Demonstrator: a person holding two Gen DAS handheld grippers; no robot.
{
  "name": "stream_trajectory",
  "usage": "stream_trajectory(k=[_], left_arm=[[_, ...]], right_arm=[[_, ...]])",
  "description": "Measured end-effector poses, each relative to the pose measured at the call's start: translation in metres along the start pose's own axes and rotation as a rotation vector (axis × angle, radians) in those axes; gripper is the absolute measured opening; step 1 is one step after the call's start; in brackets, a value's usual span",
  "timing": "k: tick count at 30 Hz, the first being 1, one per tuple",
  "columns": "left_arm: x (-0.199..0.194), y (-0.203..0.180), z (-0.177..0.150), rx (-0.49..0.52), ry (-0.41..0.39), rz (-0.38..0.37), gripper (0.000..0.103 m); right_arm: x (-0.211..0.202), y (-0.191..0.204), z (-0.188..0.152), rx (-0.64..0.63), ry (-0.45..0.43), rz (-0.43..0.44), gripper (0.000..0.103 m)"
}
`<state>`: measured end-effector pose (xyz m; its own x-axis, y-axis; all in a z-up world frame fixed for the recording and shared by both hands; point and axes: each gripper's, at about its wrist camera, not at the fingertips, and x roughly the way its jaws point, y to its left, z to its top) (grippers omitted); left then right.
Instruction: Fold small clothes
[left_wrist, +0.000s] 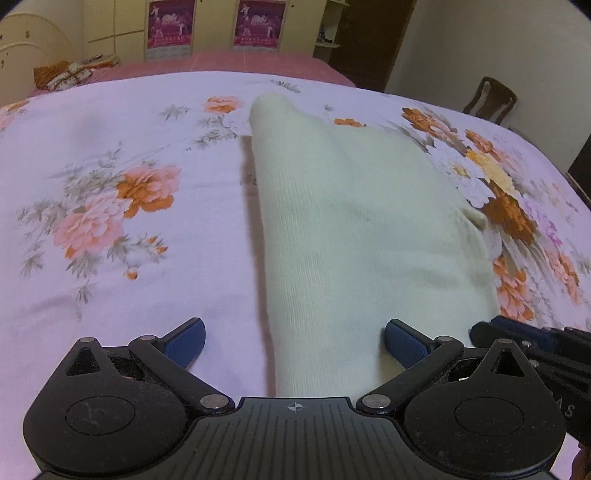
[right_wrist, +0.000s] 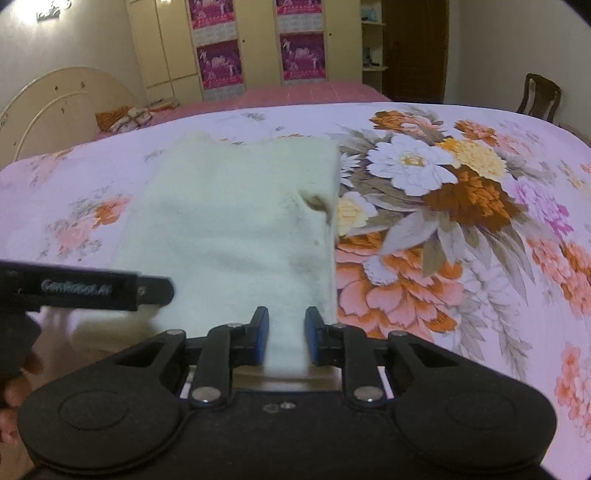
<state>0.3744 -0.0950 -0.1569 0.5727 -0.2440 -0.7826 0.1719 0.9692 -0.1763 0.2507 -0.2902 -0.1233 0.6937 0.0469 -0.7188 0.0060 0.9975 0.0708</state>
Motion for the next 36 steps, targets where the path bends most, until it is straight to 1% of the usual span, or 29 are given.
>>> stream_trajectory(k=[2, 4, 6, 11, 13, 15, 16, 18, 20, 21, 23, 25, 27, 30, 32, 36], left_arm=[[-0.005, 0.001, -0.005, -0.004, 0.005, -0.006, 0.103], [-0.007, 0.002, -0.012, -0.003, 0.018, -0.011, 0.103], [-0.009, 0.001, -0.016, 0.012, 0.007, -0.006, 0.103], [-0.017, 0.0, -0.019, 0.007, 0.015, -0.021, 0.103], [-0.023, 0.001, -0.019, 0.003, 0.008, -0.028, 0.103], [-0.03, 0.003, -0.017, -0.012, -0.003, -0.04, 0.103], [-0.033, 0.004, -0.015, -0.018, -0.016, -0.045, 0.103], [-0.038, 0.004, -0.008, -0.023, -0.042, -0.047, 0.103], [-0.038, 0.006, 0.003, -0.033, -0.057, -0.043, 0.103], [-0.035, 0.006, 0.01, -0.043, -0.061, -0.039, 0.103], [-0.029, 0.006, 0.022, -0.059, -0.057, -0.03, 0.103], [-0.02, 0.006, 0.032, -0.073, -0.053, -0.017, 0.103], [-0.012, 0.007, 0.04, -0.097, -0.052, -0.011, 0.103], [0.0, 0.009, 0.047, -0.128, -0.048, -0.01, 0.103], [0.01, 0.009, 0.05, -0.142, -0.038, -0.008, 0.103], [0.028, 0.01, 0.052, -0.158, -0.011, -0.016, 0.103]], right_arm=[[-0.007, 0.003, -0.001, 0.002, -0.006, -0.005, 0.02], [-0.01, 0.005, -0.008, -0.01, 0.008, -0.019, 0.02], [-0.012, 0.006, -0.016, -0.016, 0.003, -0.029, 0.02], [-0.022, 0.004, -0.021, 0.023, 0.023, -0.031, 0.022], [-0.025, 0.004, -0.02, 0.025, 0.036, -0.033, 0.023], [-0.029, 0.003, -0.019, 0.034, 0.041, -0.025, 0.026], [-0.033, 0.002, -0.019, 0.039, 0.038, -0.019, 0.029], [-0.038, -0.001, -0.016, 0.051, 0.021, -0.001, 0.03], [-0.04, -0.006, -0.009, 0.07, -0.004, 0.034, 0.036], [-0.039, -0.009, -0.004, 0.074, -0.012, 0.048, 0.038], [-0.033, -0.016, 0.01, 0.086, -0.029, 0.067, 0.04], [-0.025, -0.026, 0.024, 0.129, -0.038, 0.092, 0.046], [-0.014, -0.036, 0.037, 0.173, -0.029, 0.124, 0.05], [0.001, -0.045, 0.052, 0.183, -0.022, 0.142, 0.055], [0.013, -0.051, 0.06, 0.19, -0.019, 0.156, 0.062], [0.036, -0.062, 0.068, 0.232, 0.006, 0.193, 0.065]])
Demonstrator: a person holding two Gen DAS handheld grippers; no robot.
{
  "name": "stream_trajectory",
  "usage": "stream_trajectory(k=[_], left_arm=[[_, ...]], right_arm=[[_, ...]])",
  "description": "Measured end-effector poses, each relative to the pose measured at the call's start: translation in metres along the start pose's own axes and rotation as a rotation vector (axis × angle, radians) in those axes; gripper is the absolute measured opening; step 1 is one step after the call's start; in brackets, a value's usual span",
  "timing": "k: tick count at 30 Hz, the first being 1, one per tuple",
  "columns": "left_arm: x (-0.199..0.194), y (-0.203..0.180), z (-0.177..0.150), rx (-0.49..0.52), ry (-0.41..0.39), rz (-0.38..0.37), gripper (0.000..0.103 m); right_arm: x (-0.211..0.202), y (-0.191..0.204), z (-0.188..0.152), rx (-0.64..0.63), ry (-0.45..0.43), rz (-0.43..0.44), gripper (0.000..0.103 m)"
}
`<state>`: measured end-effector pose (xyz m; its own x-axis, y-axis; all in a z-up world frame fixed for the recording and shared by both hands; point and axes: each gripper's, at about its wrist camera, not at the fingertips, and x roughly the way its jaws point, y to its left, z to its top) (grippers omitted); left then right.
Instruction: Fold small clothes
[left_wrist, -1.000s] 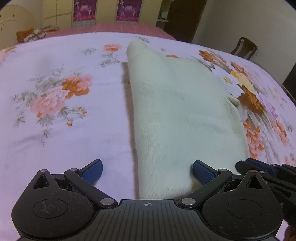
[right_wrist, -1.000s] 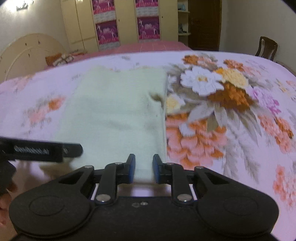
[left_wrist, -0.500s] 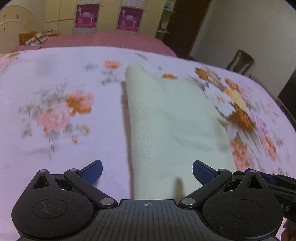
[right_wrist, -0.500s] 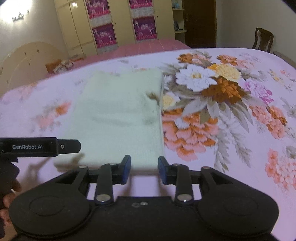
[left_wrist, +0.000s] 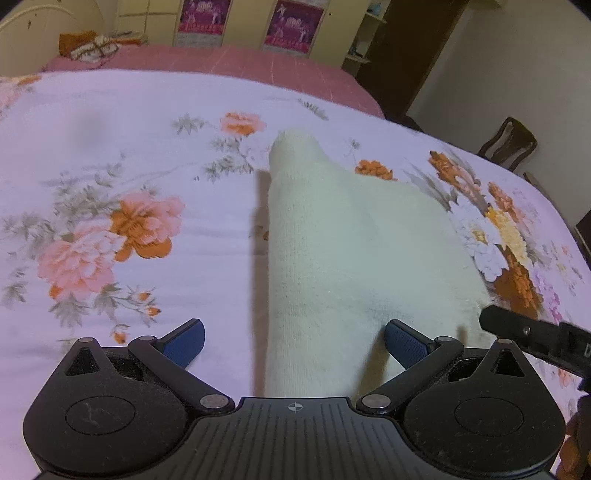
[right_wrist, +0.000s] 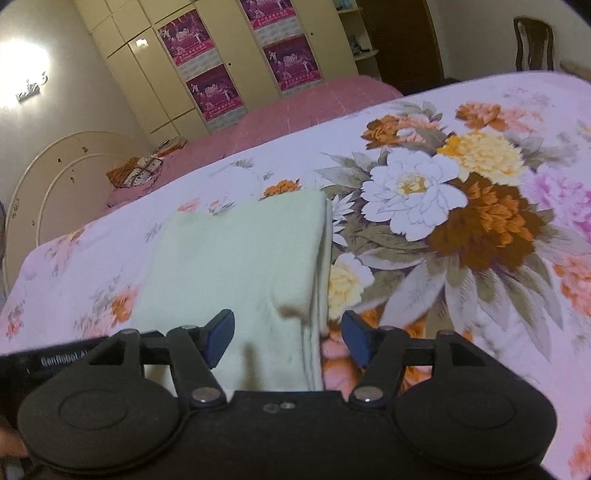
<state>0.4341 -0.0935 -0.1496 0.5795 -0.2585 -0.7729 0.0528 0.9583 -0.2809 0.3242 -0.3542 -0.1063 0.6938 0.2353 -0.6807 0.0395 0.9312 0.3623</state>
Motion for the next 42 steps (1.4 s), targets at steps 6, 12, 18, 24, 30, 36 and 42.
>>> stream_trajectory(k=[6, 12, 18, 24, 30, 36, 42], left_arm=[[0.013, -0.003, 0.002, 0.028, 0.004, -0.026, 0.103], [0.02, -0.01, 0.006, 0.062, 0.003, -0.039, 0.103], [0.018, -0.014, 0.006, 0.083, 0.005, -0.099, 0.089], [0.021, -0.019, 0.009, 0.06, 0.011, -0.136, 0.078], [0.011, -0.019, 0.009, 0.069, -0.014, -0.152, 0.045], [-0.012, -0.014, 0.015, 0.063, -0.066, -0.186, 0.035], [-0.053, 0.014, 0.027, 0.048, -0.14, -0.185, 0.035]], right_arm=[[0.024, -0.011, 0.002, 0.049, 0.061, 0.041, 0.065], [0.036, -0.013, 0.001, 0.074, 0.081, 0.086, 0.054], [0.034, -0.013, 0.0, 0.076, 0.075, 0.098, 0.043], [0.044, -0.014, 0.001, 0.091, 0.062, 0.105, 0.044], [0.039, -0.003, 0.001, 0.082, 0.046, 0.12, 0.03], [0.025, 0.014, 0.007, 0.078, -0.014, 0.173, 0.028], [0.008, 0.044, 0.018, 0.071, -0.069, 0.25, 0.028]])
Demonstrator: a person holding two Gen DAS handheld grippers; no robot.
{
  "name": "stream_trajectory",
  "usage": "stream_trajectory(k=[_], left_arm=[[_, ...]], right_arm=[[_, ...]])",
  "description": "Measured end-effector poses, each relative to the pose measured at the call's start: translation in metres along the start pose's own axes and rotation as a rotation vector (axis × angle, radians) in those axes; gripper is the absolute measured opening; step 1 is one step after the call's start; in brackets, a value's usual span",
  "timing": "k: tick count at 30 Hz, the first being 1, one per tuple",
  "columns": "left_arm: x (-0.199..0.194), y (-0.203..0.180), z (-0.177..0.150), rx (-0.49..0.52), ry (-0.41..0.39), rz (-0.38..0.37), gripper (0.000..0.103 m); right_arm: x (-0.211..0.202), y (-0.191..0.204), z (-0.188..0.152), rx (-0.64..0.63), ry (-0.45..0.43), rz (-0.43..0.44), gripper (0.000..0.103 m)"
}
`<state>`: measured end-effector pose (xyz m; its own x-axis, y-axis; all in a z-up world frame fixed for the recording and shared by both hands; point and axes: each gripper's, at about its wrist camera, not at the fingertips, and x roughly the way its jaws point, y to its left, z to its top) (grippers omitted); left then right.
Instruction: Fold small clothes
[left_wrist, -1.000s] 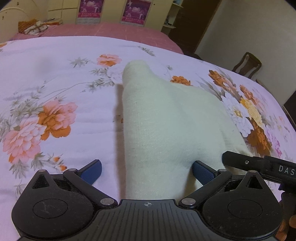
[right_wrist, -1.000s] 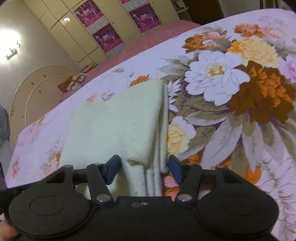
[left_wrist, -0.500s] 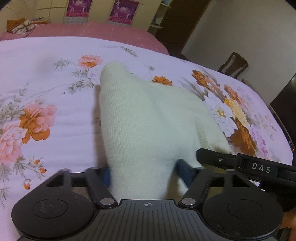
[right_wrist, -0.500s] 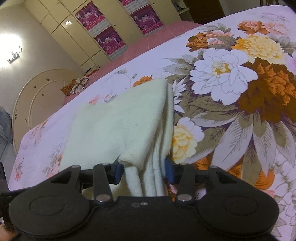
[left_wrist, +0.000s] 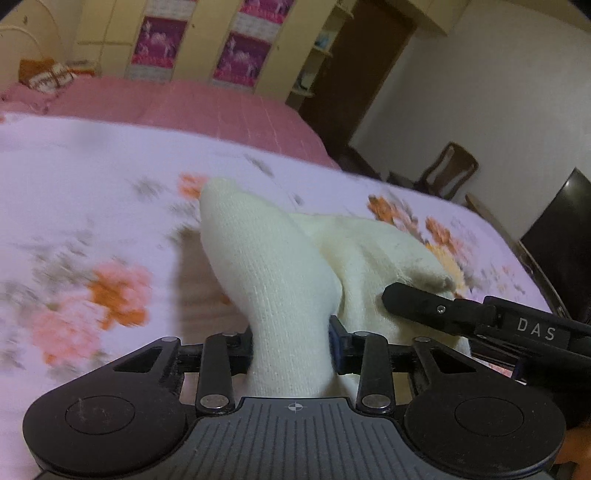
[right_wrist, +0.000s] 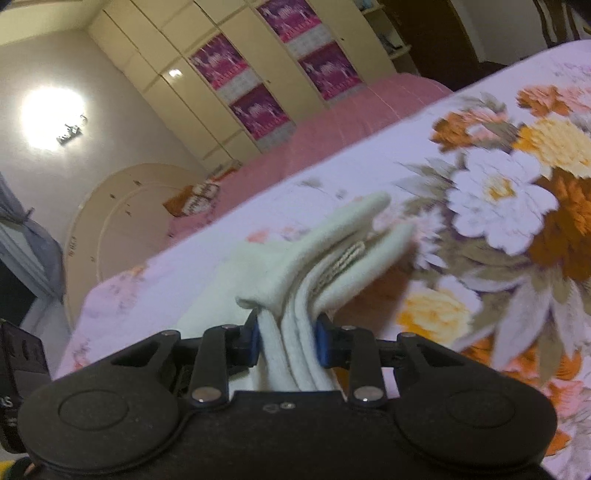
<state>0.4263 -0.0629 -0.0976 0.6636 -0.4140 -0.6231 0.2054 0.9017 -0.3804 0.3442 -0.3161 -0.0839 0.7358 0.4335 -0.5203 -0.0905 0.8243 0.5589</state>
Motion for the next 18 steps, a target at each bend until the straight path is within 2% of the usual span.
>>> stream_trajectory(k=[4, 10, 14, 18], left_arm=[[-0.04, 0.031, 0.009, -0.009, -0.066, 0.031, 0.035], [-0.094, 0.103, 0.017, -0.013, -0.125, 0.111, 0.035], [-0.113, 0.157, 0.021, -0.012, -0.143, 0.168, 0.035], [-0.112, 0.206, 0.019, -0.028, -0.142, 0.207, 0.035]], right_arm=[[0.009, 0.04, 0.0, -0.032, -0.015, 0.057, 0.028], [0.048, 0.108, -0.013, -0.076, -0.003, 0.137, 0.027], [0.087, 0.149, -0.03, -0.089, 0.009, 0.176, 0.027], [0.128, 0.18, -0.043, -0.115, 0.034, 0.191, 0.027]])
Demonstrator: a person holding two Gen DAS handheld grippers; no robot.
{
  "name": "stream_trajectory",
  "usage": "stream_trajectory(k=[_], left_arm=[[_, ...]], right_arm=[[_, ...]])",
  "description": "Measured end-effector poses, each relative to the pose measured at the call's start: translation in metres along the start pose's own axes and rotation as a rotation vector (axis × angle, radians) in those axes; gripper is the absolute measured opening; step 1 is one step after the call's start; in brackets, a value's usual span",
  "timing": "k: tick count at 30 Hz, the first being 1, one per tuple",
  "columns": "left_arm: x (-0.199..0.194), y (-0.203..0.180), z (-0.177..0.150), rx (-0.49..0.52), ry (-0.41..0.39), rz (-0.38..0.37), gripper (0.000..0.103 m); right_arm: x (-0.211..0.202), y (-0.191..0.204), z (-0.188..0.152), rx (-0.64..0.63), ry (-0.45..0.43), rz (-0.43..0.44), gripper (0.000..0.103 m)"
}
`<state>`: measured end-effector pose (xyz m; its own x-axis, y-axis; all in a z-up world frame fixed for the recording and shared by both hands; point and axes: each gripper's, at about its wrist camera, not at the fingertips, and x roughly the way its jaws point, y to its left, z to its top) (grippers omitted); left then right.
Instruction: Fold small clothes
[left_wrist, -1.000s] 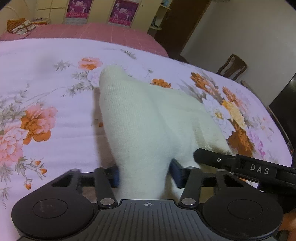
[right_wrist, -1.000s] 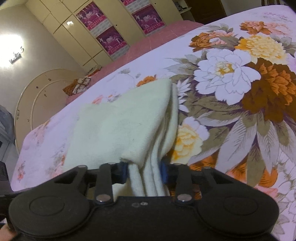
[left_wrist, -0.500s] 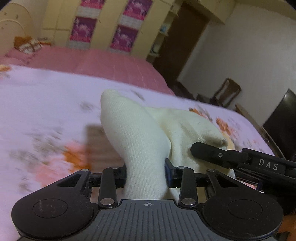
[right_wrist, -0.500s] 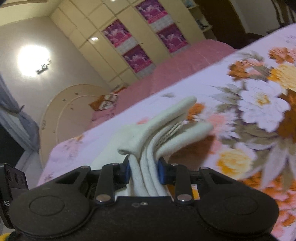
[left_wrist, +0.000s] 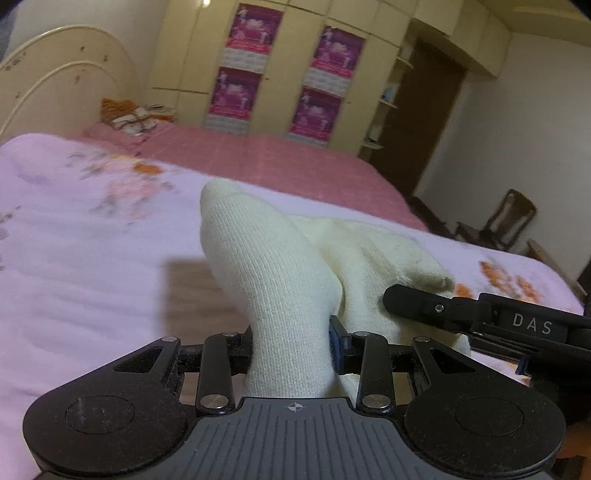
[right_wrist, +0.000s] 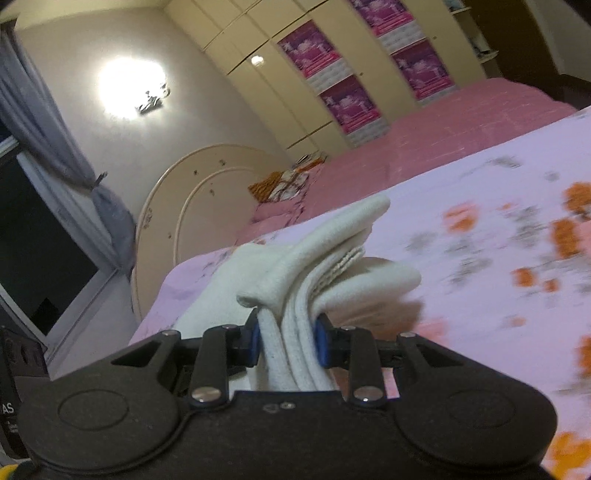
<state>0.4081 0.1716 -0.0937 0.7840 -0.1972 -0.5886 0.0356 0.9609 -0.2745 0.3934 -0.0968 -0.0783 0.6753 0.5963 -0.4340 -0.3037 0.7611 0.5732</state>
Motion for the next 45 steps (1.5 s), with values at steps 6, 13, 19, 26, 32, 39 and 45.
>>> stream_trajectory(k=[6, 13, 19, 26, 32, 39, 45], left_arm=[[0.035, 0.052, -0.034, -0.009, 0.083, 0.05, 0.047], [0.026, 0.06, -0.038, -0.034, 0.069, 0.061, 0.065], [0.03, 0.063, -0.005, -0.088, 0.004, 0.091, 0.065], [0.077, 0.059, 0.0, -0.101, 0.076, 0.165, 0.075], [0.064, 0.051, -0.005, -0.061, 0.082, 0.162, 0.076], [0.028, 0.031, -0.025, 0.023, 0.089, 0.144, 0.076], [0.023, 0.026, -0.053, 0.034, 0.146, 0.146, 0.076]], right_arm=[[0.051, 0.004, -0.022, -0.036, 0.096, -0.067, 0.027], [0.042, -0.019, -0.037, 0.032, 0.135, -0.178, 0.036], [0.031, 0.006, -0.016, -0.055, 0.035, -0.227, 0.035], [0.078, 0.026, -0.008, -0.154, 0.065, -0.234, 0.032], [0.092, 0.016, -0.017, -0.235, 0.134, -0.378, 0.027], [0.048, 0.039, -0.027, -0.229, 0.084, -0.331, 0.027], [0.026, 0.055, -0.055, -0.211, 0.106, -0.279, 0.027]])
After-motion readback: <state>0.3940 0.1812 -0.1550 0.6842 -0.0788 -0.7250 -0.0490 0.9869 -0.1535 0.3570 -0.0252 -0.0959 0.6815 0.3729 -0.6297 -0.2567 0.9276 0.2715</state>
